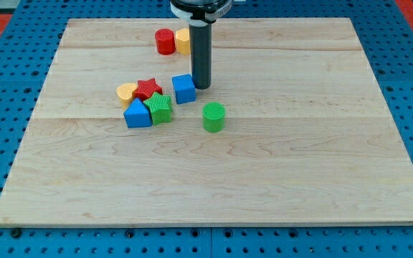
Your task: Move the green circle top diagonally to the green star
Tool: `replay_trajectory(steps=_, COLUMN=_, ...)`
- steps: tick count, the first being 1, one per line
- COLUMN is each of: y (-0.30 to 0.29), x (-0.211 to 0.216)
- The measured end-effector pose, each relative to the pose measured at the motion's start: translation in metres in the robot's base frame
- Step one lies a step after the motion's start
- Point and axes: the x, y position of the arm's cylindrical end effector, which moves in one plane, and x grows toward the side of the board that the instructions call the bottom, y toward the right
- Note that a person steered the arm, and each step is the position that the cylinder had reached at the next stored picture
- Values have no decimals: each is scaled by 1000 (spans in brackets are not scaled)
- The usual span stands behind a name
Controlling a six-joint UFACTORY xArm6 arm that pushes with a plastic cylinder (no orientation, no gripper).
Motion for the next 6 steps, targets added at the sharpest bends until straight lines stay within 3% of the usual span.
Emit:
replay_trajectory(steps=1, y=66, x=15)
replay_trajectory(steps=2, y=132, x=66)
replay_trajectory(steps=3, y=115, x=103)
replay_trajectory(steps=4, y=73, x=109)
replay_trajectory(steps=6, y=-18, x=68)
